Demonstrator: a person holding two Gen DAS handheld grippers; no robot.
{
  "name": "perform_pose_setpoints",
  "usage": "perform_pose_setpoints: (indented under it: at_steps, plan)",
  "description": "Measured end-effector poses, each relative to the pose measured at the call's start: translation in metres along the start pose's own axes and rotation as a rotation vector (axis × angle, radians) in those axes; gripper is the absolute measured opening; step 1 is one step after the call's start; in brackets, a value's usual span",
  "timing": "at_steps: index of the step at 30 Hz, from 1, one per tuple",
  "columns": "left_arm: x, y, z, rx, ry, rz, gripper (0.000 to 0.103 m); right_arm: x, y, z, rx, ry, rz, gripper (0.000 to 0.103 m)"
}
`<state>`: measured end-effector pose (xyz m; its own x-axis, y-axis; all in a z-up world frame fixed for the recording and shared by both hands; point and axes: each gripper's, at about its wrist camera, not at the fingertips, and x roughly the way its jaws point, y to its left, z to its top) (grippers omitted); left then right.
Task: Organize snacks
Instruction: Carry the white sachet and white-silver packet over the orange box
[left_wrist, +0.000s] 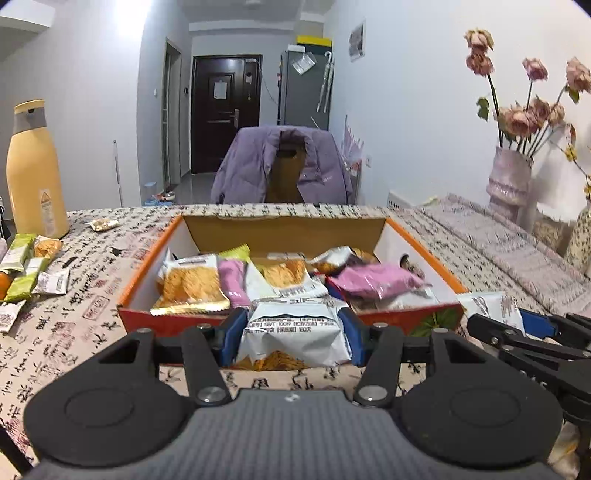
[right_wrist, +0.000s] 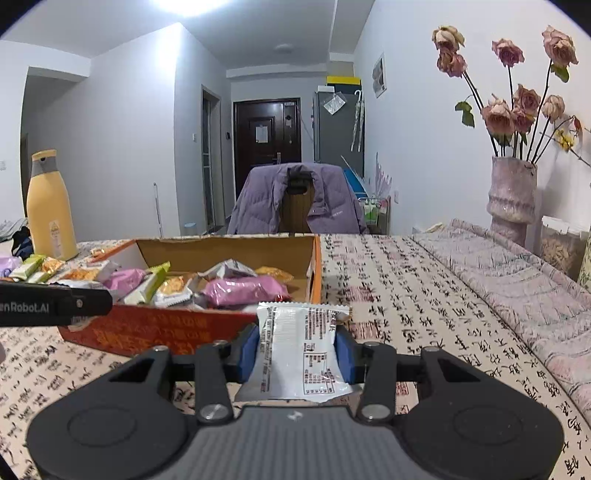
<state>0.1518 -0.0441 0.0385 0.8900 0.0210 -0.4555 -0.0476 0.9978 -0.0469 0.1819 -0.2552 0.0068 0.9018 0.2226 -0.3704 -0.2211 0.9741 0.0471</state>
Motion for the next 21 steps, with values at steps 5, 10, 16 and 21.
perform_pose_setpoints:
  at_steps: [5, 10, 16, 21]
  plan:
    - [0.0, 0.011, 0.013, -0.016, -0.035, 0.003, 0.055, 0.001, 0.012, 0.019, -0.008, -0.024, 0.015, 0.043]
    - [0.003, 0.023, 0.029, -0.037, -0.068, 0.007, 0.055, 0.012, 0.03, 0.04, -0.037, -0.039, 0.027, 0.043]
    - [0.017, 0.039, 0.048, -0.066, -0.101, 0.021, 0.055, 0.035, 0.053, 0.064, -0.063, -0.04, 0.031, 0.043]
    - [0.034, 0.05, 0.06, -0.092, -0.118, 0.044, 0.055, 0.062, 0.068, 0.077, -0.084, -0.012, 0.03, 0.043]
